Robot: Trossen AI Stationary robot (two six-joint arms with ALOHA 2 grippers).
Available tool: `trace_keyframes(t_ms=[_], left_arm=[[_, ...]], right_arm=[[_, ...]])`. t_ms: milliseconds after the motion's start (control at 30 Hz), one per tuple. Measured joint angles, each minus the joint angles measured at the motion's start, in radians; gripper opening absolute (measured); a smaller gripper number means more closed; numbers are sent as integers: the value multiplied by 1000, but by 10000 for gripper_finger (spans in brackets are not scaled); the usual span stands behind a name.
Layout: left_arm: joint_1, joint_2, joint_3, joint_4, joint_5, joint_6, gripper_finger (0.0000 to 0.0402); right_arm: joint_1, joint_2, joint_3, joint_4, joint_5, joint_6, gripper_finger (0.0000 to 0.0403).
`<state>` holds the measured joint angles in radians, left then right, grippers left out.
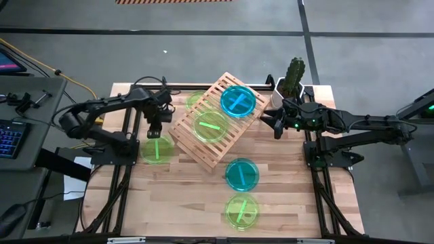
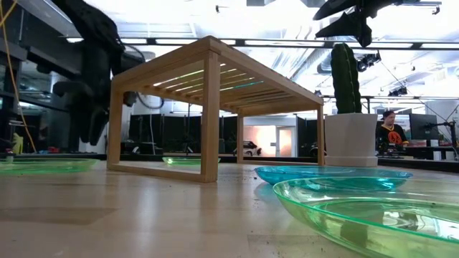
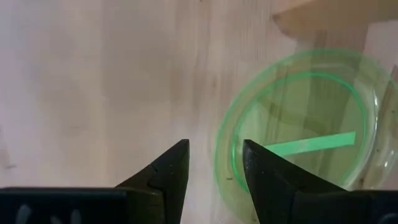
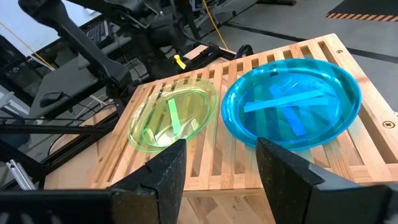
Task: Place and stack plates onto a shelf
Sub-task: Stack the middle green plate on top of the green plate on the shelf
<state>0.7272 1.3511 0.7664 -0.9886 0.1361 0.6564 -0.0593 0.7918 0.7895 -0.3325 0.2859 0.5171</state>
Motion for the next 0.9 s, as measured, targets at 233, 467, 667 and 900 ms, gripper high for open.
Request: trace_keyframes(t_ms=[233,467,667,900], left_arm=[[13,121,0,0,15,100,138],[11,207,0,-4,57,134,138],[10,260,0,-13,88,166,137],[11,293,4,-6,83,167,71]], right_arm=[[0,0,0,0,-1,8,177],[0,0,0,0,-1,10,177],[0,0,0,0,-1,25,177],[0,0,0,0,-1,25,177]])
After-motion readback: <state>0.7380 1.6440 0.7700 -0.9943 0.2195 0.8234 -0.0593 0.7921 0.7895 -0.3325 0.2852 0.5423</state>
